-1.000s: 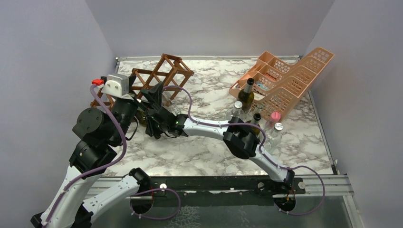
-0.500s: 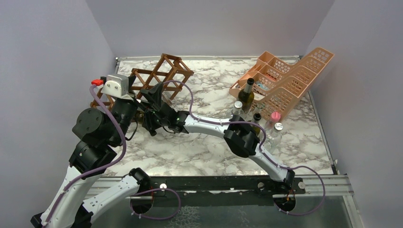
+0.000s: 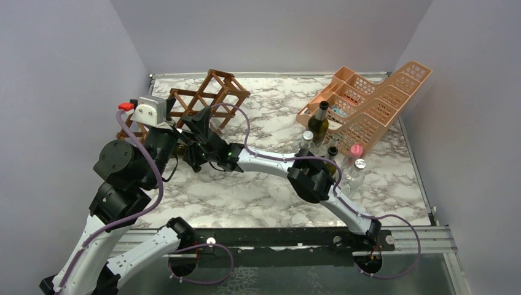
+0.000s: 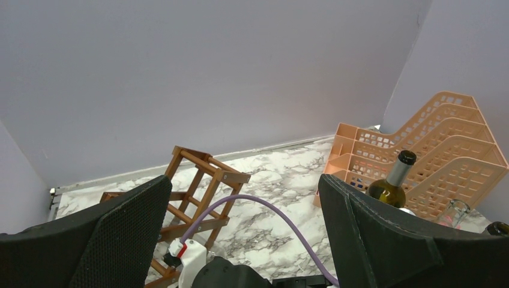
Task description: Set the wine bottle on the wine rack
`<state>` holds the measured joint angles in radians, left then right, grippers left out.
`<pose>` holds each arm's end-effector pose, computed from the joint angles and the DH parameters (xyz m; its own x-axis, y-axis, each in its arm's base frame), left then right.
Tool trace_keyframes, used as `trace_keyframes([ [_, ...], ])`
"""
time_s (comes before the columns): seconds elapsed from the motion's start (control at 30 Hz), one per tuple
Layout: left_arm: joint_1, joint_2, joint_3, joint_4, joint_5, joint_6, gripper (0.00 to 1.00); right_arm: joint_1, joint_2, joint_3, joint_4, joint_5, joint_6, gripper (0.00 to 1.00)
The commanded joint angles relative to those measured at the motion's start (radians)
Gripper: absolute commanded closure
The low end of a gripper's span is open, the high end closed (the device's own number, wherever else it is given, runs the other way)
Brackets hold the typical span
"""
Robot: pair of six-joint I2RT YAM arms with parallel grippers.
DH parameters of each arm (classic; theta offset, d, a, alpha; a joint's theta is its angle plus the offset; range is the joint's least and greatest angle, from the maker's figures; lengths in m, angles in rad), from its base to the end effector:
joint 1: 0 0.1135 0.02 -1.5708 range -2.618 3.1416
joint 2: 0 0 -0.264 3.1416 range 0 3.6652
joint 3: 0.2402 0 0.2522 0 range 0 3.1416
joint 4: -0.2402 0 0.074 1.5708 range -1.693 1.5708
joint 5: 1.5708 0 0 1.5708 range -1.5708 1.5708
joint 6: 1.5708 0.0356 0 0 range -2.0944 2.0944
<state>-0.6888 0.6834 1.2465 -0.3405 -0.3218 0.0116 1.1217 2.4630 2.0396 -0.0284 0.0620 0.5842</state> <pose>0.0809 -0.0520 0.4855 0.1747 -0.1295 -0.9761 0.3628 0.9300 -0.0585 0.2503 0.5144 0.1854 -0.6406 -0.0614 -0.7654 -0.6253 0.6203 0.4736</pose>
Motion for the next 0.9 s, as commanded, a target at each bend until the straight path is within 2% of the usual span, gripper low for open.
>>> trace_keyframes([
  [0.0,0.002,-0.008,-0.009,-0.004,0.017,0.014,0.01,-0.008,0.030,0.043,0.089,0.020,-0.015,0.60],
  [0.13,0.001,-0.006,-0.004,-0.005,0.017,0.015,0.01,-0.012,0.025,0.048,0.090,0.007,-0.010,0.57],
  [0.33,0.002,-0.006,0.011,-0.012,0.009,0.020,0.01,-0.012,-0.031,0.012,0.077,0.000,-0.004,0.45],
  [0.7,0.002,-0.009,0.058,-0.016,-0.006,0.026,0.01,-0.012,-0.210,-0.144,0.083,-0.019,-0.001,0.42],
  [0.87,0.002,-0.011,0.067,-0.024,-0.021,0.009,0.01,-0.014,-0.336,-0.240,0.049,0.031,-0.061,0.42],
])
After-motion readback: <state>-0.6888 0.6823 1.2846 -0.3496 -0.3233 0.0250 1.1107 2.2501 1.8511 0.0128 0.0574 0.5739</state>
